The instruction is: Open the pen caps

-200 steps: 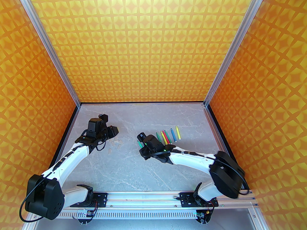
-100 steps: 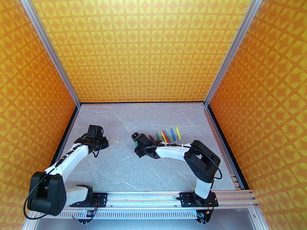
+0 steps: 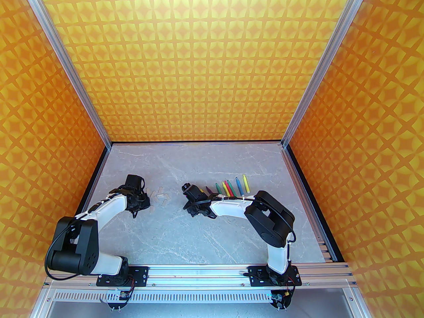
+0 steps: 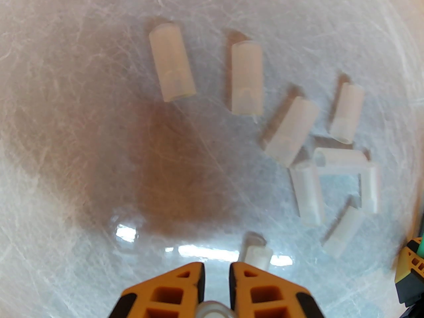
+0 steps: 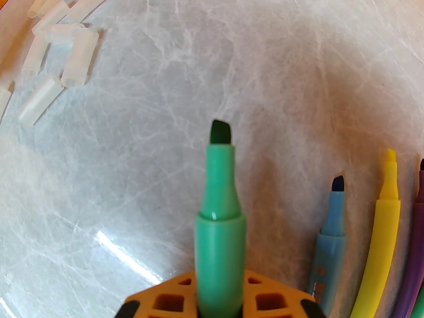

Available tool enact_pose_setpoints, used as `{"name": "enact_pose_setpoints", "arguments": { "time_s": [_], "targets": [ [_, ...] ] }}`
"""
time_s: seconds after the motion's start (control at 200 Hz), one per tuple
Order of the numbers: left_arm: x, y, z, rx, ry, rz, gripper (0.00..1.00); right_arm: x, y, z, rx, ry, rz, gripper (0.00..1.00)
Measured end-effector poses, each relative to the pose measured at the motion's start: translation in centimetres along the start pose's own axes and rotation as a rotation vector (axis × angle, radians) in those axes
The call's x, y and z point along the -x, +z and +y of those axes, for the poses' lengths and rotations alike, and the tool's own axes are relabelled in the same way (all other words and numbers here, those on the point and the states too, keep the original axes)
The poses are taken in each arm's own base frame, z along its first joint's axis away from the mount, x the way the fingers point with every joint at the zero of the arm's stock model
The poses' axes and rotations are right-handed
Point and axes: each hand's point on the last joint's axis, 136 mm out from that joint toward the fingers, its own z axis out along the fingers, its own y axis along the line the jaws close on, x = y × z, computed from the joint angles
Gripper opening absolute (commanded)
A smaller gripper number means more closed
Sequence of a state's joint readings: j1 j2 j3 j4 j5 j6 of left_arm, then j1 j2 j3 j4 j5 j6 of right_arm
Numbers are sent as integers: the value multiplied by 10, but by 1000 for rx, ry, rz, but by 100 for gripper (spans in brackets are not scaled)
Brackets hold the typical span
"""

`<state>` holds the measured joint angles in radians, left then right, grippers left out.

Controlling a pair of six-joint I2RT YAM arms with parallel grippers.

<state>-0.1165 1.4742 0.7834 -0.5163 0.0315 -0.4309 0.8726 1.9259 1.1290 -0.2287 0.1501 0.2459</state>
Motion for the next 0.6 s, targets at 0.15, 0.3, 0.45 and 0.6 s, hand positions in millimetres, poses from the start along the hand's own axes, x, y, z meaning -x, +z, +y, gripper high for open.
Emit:
{"name": "enact_pose_setpoints", "arguments": {
  "time_s": [0.15, 0.3, 0.45, 0.6],
  "targets": [
    [-1, 9, 2, 10, -1, 18, 17, 0, 0, -1, -6, 0, 0, 17],
    [-2, 16, 4, 16, 2, 29, 22, 0, 1, -1, -10, 0, 1, 22],
    [-2, 19, 4, 16, 3, 30, 23, 1, 0, -4, -26, -2, 4, 27],
    [-1, 20, 3, 15, 4, 28, 23, 0, -1, -10, -56, -16, 13, 30]
  ]
}}
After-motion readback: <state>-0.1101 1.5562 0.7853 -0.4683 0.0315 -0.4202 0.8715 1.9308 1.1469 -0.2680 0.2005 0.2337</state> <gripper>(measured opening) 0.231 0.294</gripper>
